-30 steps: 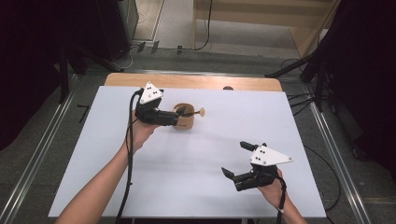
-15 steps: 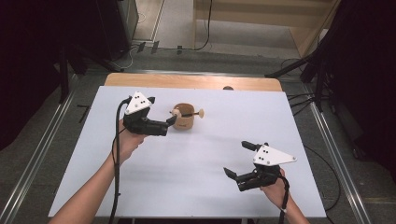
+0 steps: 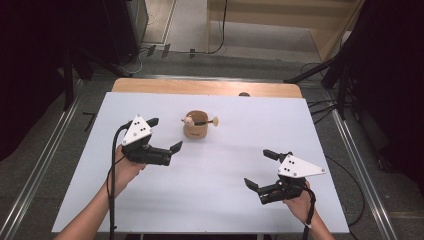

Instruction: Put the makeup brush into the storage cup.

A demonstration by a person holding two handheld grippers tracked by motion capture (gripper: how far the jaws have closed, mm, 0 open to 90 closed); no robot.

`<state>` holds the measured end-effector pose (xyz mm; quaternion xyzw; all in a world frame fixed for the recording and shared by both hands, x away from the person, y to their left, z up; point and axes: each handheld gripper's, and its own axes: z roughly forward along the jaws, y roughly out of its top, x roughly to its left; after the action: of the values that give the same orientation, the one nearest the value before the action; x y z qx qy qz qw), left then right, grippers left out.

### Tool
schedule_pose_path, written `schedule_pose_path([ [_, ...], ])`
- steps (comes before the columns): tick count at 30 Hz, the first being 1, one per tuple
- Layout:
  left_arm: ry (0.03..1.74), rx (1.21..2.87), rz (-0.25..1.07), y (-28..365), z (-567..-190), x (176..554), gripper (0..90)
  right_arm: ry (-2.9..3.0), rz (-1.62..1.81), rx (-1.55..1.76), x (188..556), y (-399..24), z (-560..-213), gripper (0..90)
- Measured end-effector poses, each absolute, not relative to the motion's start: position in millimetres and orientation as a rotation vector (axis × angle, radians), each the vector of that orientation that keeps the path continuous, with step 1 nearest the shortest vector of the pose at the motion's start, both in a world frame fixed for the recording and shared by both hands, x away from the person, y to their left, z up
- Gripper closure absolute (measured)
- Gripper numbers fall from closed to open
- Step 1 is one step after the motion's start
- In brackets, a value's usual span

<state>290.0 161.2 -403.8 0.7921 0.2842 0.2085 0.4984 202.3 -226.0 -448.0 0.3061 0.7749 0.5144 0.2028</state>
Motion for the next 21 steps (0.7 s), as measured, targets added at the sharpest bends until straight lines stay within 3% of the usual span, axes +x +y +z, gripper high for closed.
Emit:
schedule_pose_path([
  [21,0.698,1.854,0.562,195.6,-422.2,251.2,0.0,2.127,1.499,0.868,192.4,-234.6,-444.8,0.0],
])
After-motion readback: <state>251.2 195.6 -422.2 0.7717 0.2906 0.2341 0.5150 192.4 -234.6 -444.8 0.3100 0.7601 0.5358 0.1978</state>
